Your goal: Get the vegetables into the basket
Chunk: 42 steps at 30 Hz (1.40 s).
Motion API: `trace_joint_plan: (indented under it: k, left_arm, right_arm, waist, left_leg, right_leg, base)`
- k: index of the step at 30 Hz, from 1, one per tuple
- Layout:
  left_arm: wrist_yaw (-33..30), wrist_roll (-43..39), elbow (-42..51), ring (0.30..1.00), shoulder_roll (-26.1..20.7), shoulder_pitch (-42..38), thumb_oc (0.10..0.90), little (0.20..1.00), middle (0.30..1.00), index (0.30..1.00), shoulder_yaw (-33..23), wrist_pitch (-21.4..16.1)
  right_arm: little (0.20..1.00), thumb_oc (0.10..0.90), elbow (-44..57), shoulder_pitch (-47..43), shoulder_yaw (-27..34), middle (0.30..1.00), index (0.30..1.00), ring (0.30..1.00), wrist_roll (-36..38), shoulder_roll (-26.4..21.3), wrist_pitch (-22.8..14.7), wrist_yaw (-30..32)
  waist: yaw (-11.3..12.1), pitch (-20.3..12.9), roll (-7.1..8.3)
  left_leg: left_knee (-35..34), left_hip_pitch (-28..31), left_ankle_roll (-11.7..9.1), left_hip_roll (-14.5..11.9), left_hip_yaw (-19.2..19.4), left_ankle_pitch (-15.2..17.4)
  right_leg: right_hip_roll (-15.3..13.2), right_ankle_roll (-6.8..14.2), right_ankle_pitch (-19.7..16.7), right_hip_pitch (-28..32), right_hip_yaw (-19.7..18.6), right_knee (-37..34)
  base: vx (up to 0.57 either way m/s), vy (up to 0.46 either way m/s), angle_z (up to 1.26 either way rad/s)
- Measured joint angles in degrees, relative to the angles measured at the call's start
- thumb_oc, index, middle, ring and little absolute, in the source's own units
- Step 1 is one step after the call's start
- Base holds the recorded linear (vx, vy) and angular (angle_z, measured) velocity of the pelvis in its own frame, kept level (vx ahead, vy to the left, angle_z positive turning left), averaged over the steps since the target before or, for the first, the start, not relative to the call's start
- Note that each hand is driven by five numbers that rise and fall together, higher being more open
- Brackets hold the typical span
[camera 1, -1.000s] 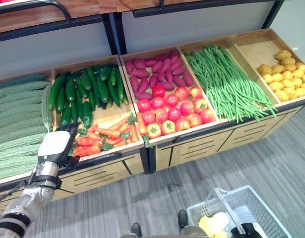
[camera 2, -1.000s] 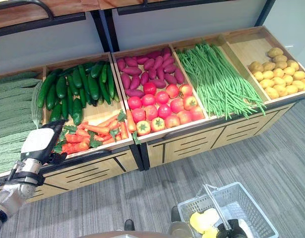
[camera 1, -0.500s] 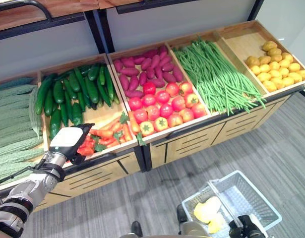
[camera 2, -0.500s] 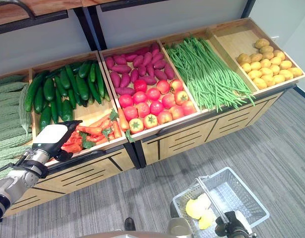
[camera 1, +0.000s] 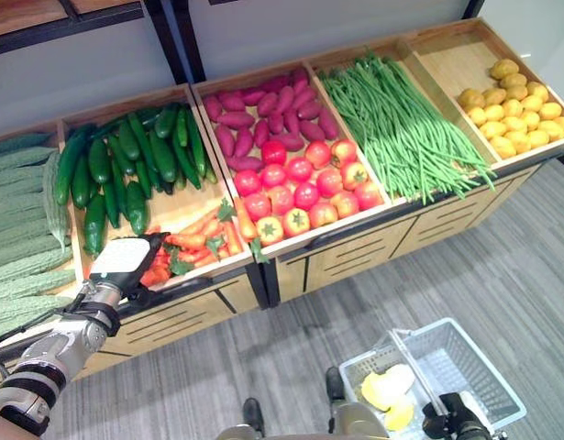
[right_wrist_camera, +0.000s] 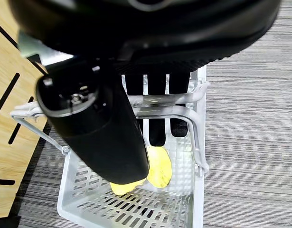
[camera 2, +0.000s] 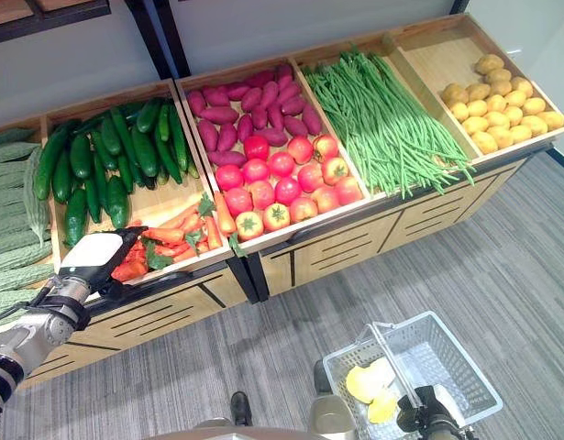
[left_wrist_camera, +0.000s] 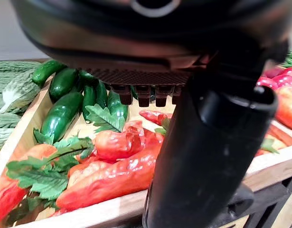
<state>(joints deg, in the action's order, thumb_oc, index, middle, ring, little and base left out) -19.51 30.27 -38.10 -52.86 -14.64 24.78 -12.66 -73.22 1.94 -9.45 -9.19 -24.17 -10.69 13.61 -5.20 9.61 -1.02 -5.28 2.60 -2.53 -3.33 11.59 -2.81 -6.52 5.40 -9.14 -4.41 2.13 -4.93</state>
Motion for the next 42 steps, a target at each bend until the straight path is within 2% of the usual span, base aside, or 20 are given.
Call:
trace_joint_plan:
  k: [2,3,4,5,6,10,14,27,35,42]
  left_arm:
    - [1.77,-0.61,0.01,1.0,-0.14,-1.36,0.9,1.0,1.0,1.0,1.32,-0.01]
    - [2.31,-1.04,0.03,0.882,-0.22,-1.66,0.816,0.882,0.882,0.882,1.64,-0.3]
    - [2.56,-1.03,0.03,0.627,-0.36,-1.86,0.633,0.627,0.627,0.627,1.69,-0.59]
    - [2.91,-1.09,0.1,0.569,-0.88,-2.76,0.592,0.569,0.569,0.569,2.59,-0.71]
    - [3.9,-1.08,0.09,0.3,-1.29,-3.67,0.4,0.3,0.3,0.3,2.9,-0.85]
    - [6.25,-1.11,-0.26,0.3,-2.99,-4.22,0.4,0.3,0.3,0.3,5.64,-1.44]
    - [7.1,-2.23,-0.34,0.3,-2.9,-4.42,0.4,0.3,0.3,0.3,5.89,-0.77]
    - [7.33,-2.09,-2.85,0.3,-2.44,-5.56,0.4,0.3,0.3,0.3,5.91,-0.56]
    - [3.38,-2.04,-2.03,0.3,-2.44,-6.8,0.4,0.3,0.3,0.3,4.79,0.04]
    - [1.61,-2.07,3.32,0.3,-2.68,-7.14,0.4,0.3,0.3,0.3,3.1,0.06]
  right_arm:
    - [0.3,0.4,0.09,-0.37,0.0,0.3,0.3,0.3,0.01,-0.03,0.02,-0.01]
    - [0.3,0.4,0.29,-0.41,0.0,0.3,0.3,0.3,0.0,-0.1,0.04,-0.05]
    - [0.3,0.4,0.6,-0.42,-0.01,0.3,0.3,0.3,-0.01,-0.2,0.03,-0.16]
    - [0.3,0.4,1.06,-0.47,0.0,0.3,0.3,0.3,0.0,-0.34,0.02,-0.19]
    - [0.3,0.4,0.91,-0.93,-0.01,0.3,0.3,0.3,0.0,-0.4,0.14,-0.26]
    - [0.3,0.4,0.78,-1.24,0.0,0.3,0.3,0.3,0.01,-0.59,0.37,-0.52]
    - [0.3,0.4,0.8,-1.3,-0.02,0.3,0.3,0.3,0.0,-0.57,0.37,-1.17]
    - [0.3,0.4,0.18,-1.65,0.01,0.3,0.3,0.3,0.0,-0.55,0.44,-1.42]
    - [0.3,0.4,0.26,-1.32,-0.06,0.3,0.3,0.3,0.0,-0.44,0.52,-1.42]
    - [0.3,0.4,0.04,-1.05,-0.08,0.3,0.3,0.3,0.0,-0.27,0.58,-1.43]
  waist:
    - [0.13,0.2,0.01]
    - [0.08,0.31,0.01]
    - [0.04,0.48,0.02]
    - [0.11,0.9,0.01]
    - [0.1,1.26,0.02]
    - [0.35,1.38,-0.17]
    - [0.97,1.58,0.16]
    - [0.35,1.77,0.51]
    - [0.29,1.52,0.91]
    - [0.3,0.35,1.89]
  left_leg:
    - [-0.02,-0.25,0.0,0.02,0.0,0.0]
    - [0.01,-0.24,0.0,0.02,0.0,-0.01]
    - [-0.05,-0.24,0.0,0.03,0.0,-0.01]
    - [0.02,-0.25,0.0,0.02,0.0,-0.01]
    - [0.1,-0.3,0.01,0.03,0.03,-0.05]
    - [0.0,-0.29,0.0,0.05,0.06,-0.04]
    - [-0.08,-0.48,0.0,0.05,0.24,-0.05]
    - [0.16,0.57,0.0,0.02,0.35,-0.06]
    - [0.17,1.42,0.02,0.03,0.33,-0.08]
    - [0.16,1.68,0.02,0.04,0.28,-0.08]
  right_leg:
    - [-0.02,-0.01,-0.02,-0.25,-0.01,0.0]
    - [-0.01,-0.02,-0.02,-0.26,-0.01,0.0]
    - [0.0,-0.02,-0.02,-0.27,-0.02,0.0]
    - [-0.01,-0.02,-0.03,-0.27,-0.02,0.0]
    - [-0.01,-0.03,-0.11,-0.33,-0.05,0.01]
    - [-0.01,-0.02,-0.1,-0.36,-0.11,0.0]
    - [-0.01,0.32,0.02,-0.66,-0.33,0.0]
    - [0.03,-0.01,-0.29,0.28,-0.38,0.01]
    - [0.04,-0.07,-0.34,1.13,-0.37,0.01]
    - [0.01,-0.06,-0.33,1.45,-0.32,0.01]
  base:
    - [0.01,0.016,0.0]
    - [0.0,0.0,0.0]
    - [0.0,0.0,0.0]
    - [0.0,0.0,0.0]
    - [0.0,0.0,0.0]
    - [0.0,0.0,0.0]
    - [0.0,0.002,-0.02]
    - [0.0,0.0,0.0]
    - [0.0,0.0,0.0]
    - [0.0,0.0,0.0]
